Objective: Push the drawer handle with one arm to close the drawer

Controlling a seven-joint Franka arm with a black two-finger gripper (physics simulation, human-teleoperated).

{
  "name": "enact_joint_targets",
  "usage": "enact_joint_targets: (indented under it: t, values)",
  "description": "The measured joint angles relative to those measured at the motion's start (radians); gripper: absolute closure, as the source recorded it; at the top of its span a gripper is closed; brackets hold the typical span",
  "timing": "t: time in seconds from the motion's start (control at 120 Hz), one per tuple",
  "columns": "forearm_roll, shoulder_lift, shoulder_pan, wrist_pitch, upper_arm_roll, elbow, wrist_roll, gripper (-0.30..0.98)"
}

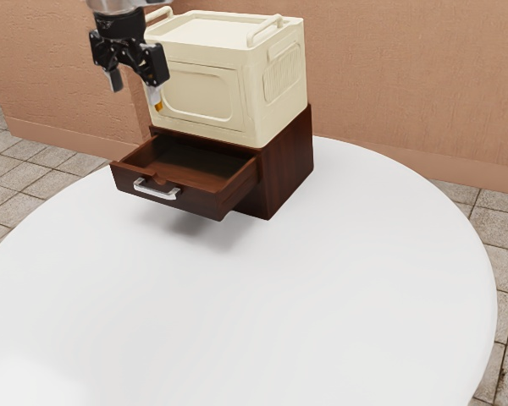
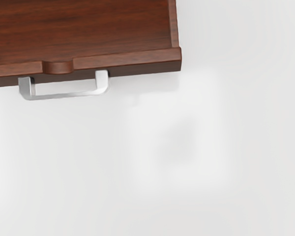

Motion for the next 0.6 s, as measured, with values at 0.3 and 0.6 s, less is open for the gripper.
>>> enact_joint_targets:
  t: [0.3,0.6]
  values:
    - [-0.008,-0.397,-0.001,0.044,-0.007,-0.504,-0.002,0.00]
    - [-0.002,-0.599,0.046,0.367,0.000,-1.063,-0.028,0.56]
